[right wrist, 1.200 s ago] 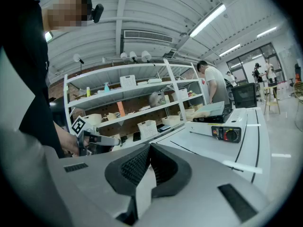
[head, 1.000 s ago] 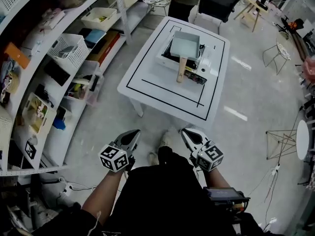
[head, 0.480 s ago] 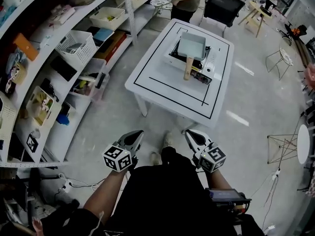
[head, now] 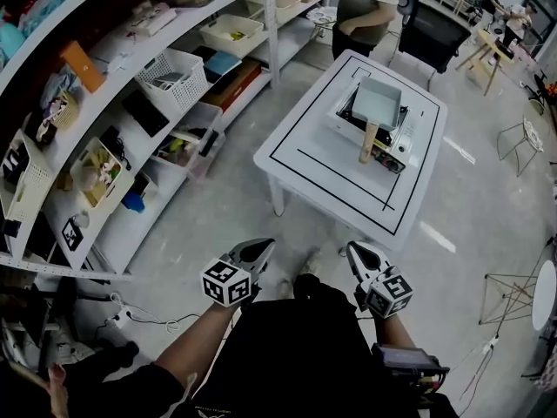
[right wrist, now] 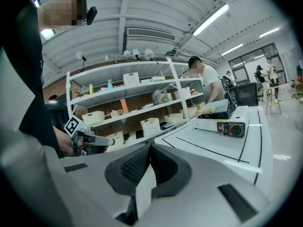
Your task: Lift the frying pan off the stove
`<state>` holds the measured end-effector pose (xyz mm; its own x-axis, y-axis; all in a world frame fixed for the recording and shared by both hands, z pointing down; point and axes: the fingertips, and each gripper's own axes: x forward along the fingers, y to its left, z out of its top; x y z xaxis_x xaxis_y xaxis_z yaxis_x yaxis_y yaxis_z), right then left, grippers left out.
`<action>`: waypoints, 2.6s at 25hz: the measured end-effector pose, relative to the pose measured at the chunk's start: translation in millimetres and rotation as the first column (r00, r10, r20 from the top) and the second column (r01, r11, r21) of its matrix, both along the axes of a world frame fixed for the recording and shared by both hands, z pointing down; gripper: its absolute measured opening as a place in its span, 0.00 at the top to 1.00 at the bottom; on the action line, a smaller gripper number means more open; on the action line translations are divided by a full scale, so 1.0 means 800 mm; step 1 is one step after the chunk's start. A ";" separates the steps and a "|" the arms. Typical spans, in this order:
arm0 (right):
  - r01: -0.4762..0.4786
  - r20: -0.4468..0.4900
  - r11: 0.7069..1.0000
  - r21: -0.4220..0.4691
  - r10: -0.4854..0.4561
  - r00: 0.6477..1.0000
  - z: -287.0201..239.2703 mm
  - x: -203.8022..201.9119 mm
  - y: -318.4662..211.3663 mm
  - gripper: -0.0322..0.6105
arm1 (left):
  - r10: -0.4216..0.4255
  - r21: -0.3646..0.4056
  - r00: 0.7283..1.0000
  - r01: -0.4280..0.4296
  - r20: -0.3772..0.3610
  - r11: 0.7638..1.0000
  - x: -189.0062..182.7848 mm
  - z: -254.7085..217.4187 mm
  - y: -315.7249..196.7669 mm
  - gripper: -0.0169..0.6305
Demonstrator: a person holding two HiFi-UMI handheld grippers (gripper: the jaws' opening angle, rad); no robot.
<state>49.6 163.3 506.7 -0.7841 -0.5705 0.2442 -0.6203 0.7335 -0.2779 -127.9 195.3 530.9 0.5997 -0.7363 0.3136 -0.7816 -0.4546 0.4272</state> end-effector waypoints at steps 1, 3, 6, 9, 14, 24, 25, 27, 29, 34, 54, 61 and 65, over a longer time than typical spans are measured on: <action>0.003 -0.002 1.000 0.001 -0.003 1.000 0.002 -0.001 -0.005 0.91 | -0.003 0.000 1.000 0.003 0.004 1.000 -0.001 0.001 -0.004 0.96; 0.010 0.004 1.000 0.001 -0.010 1.000 0.003 -0.002 -0.018 0.91 | -0.014 0.001 1.000 0.014 0.010 1.000 -0.003 0.001 -0.014 0.96; 0.016 0.022 1.000 -0.006 -0.016 1.000 0.002 0.000 -0.038 0.91 | -0.020 -0.001 1.000 0.020 0.019 1.000 0.001 0.001 -0.033 0.96; -0.010 0.001 1.000 -0.012 0.010 1.000 0.004 0.013 -0.054 0.91 | 0.021 -0.001 0.999 -0.021 0.029 1.000 0.015 0.000 -0.053 0.96; -0.021 -0.001 1.000 -0.018 0.021 1.000 0.014 0.015 -0.082 0.91 | 0.051 0.011 0.998 -0.052 0.036 0.999 0.018 -0.005 -0.090 0.96; -0.063 0.002 0.997 -0.046 0.063 0.998 0.018 0.027 -0.156 0.91 | 0.087 0.002 0.994 -0.087 0.058 0.996 0.031 -0.007 -0.171 0.96; -0.067 0.002 0.996 -0.051 0.067 0.998 0.019 0.028 -0.163 0.91 | 0.091 -0.003 0.994 -0.091 0.058 0.996 0.033 -0.006 -0.177 0.96; -0.076 0.001 0.995 -0.058 0.077 0.997 0.021 0.031 -0.178 0.91 | 0.097 -0.014 0.994 -0.096 0.060 0.995 0.037 -0.003 -0.190 0.96; -0.089 0.000 0.994 -0.062 0.089 0.996 0.022 0.036 -0.194 0.91 | 0.100 -0.021 0.993 -0.099 0.063 0.995 0.040 -0.001 -0.205 0.96; -0.133 -0.020 0.989 -0.071 0.132 0.991 0.027 0.056 -0.233 0.91 | 0.102 -0.024 0.992 -0.101 0.072 0.995 0.051 -0.001 -0.240 0.96; -0.135 0.009 0.986 -0.098 0.137 0.991 0.014 0.087 -0.316 0.91 | 0.087 -0.036 0.993 -0.085 0.080 0.996 0.086 -0.003 -0.318 0.96; -0.184 0.022 0.976 -0.117 0.188 0.982 0.013 0.085 -0.337 0.91 | 0.127 -0.045 0.989 -0.124 0.072 0.991 0.080 0.001 -0.338 0.96; -0.231 0.003 0.964 -0.131 0.233 0.972 0.012 0.085 -0.348 0.91 | 0.154 -0.049 0.986 -0.151 0.063 0.987 0.077 0.001 -0.356 0.96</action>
